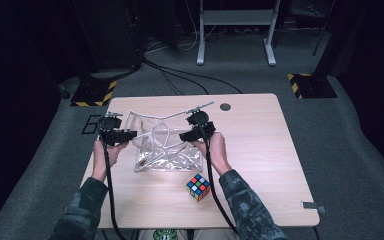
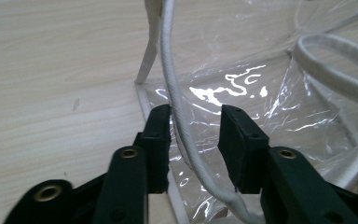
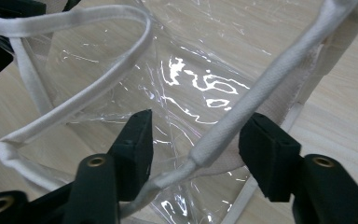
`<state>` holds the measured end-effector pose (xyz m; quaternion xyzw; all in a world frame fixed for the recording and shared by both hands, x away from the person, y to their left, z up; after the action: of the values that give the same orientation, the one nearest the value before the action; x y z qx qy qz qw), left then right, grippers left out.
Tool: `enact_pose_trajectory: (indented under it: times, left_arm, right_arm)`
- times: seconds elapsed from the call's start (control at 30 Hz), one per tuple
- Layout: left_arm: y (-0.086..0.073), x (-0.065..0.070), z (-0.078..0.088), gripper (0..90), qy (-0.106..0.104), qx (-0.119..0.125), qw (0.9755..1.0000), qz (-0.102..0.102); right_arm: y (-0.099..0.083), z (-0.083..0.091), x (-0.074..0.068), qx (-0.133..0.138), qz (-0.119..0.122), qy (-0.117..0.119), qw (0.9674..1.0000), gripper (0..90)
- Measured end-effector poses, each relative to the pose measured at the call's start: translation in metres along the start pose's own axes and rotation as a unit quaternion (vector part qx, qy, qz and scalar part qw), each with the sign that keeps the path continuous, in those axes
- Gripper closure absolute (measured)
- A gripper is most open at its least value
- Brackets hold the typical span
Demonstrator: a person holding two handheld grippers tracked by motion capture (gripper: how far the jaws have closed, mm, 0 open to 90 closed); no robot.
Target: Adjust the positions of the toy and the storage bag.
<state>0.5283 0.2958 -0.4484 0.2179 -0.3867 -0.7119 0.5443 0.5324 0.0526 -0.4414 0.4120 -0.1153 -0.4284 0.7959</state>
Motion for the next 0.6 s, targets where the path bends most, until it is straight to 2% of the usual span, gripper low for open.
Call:
enact_pose_trajectory:
  times: [0.17, 0.3, 0.47, 0.6]
  left_arm:
    - [-0.006, -0.002, -0.006, 78.9, 0.013, -0.001, 0.9999, -0.004]
    - [-0.005, -0.001, -0.005, 88.0, 0.027, 0.000, 0.9995, -0.018]
    - [-0.001, 0.000, -0.004, 88.8, 0.025, -0.002, 0.9993, -0.029]
    - [0.001, -0.001, -0.001, 89.0, 0.021, -0.003, 0.9993, -0.030]
  right_arm:
    - [-0.003, 0.001, 0.005, 0.005, 0.012, -0.015, 0.9998, 59.2]
    - [-0.006, 0.003, 0.008, -0.002, 0.022, -0.026, 0.9994, 69.8]
    - [-0.006, 0.008, 0.013, 0.004, 0.035, -0.042, 0.9985, 81.0]
    - [-0.006, 0.013, 0.020, 0.008, 0.034, -0.048, 0.9982, 85.0]
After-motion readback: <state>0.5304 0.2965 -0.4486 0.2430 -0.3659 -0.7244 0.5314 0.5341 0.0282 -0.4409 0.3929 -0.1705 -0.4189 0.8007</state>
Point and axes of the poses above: each handheld gripper's, and its own axes: z roughly backward along the jaws, y roughly out of its top, x roughly to its right, the point moved 7 cm from there along -z, roughly forward along the jaws, and after that the axes turned 8 degrees about x, right-handed, at the moved point
